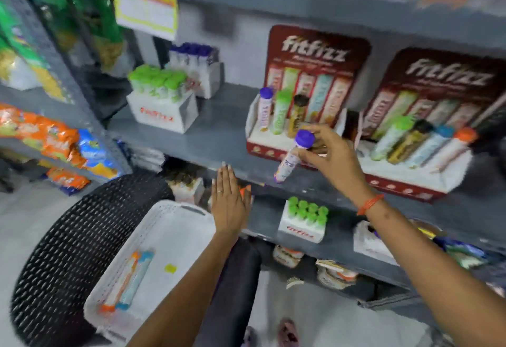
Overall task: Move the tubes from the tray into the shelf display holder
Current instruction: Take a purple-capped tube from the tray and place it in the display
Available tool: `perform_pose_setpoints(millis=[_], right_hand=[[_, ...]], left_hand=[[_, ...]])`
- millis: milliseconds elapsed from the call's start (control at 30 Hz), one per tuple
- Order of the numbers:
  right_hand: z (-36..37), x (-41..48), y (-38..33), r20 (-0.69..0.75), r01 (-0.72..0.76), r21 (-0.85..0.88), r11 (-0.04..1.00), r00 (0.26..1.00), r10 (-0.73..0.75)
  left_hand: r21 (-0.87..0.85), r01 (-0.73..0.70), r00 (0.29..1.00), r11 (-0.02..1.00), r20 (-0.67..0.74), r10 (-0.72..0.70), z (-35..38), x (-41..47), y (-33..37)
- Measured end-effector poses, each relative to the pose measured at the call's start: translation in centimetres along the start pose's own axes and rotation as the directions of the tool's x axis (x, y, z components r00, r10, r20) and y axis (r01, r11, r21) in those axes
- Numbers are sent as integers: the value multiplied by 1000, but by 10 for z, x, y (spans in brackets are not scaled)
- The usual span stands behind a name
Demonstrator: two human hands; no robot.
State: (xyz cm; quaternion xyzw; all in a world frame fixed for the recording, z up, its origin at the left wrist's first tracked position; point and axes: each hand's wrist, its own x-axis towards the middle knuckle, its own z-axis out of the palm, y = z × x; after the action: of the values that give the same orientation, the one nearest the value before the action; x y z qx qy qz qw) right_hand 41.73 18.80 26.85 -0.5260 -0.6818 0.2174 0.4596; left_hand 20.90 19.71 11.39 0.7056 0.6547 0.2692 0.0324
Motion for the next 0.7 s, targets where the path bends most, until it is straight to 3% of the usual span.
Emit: perform_pose_setpoints(millis=[100, 233, 300, 700], right_hand=[[-52, 1, 8, -142, -35, -70, 997, 990, 24], [-93, 10, 17, -273, -102, -143, 984, 960, 60], [-127, 7, 24, -395, -162, -200, 966, 916, 71], [-138, 33, 53, -400, -266, -454, 850, 914, 72]], left_hand=[[-60, -39, 999, 997, 34, 41, 8, 20, 38], [-71, 77, 994, 995, 84, -71, 21, 31, 53], [-49, 21, 992, 999, 122, -15, 31, 34, 72], [86, 10, 971, 996, 238, -31, 41, 33, 61]])
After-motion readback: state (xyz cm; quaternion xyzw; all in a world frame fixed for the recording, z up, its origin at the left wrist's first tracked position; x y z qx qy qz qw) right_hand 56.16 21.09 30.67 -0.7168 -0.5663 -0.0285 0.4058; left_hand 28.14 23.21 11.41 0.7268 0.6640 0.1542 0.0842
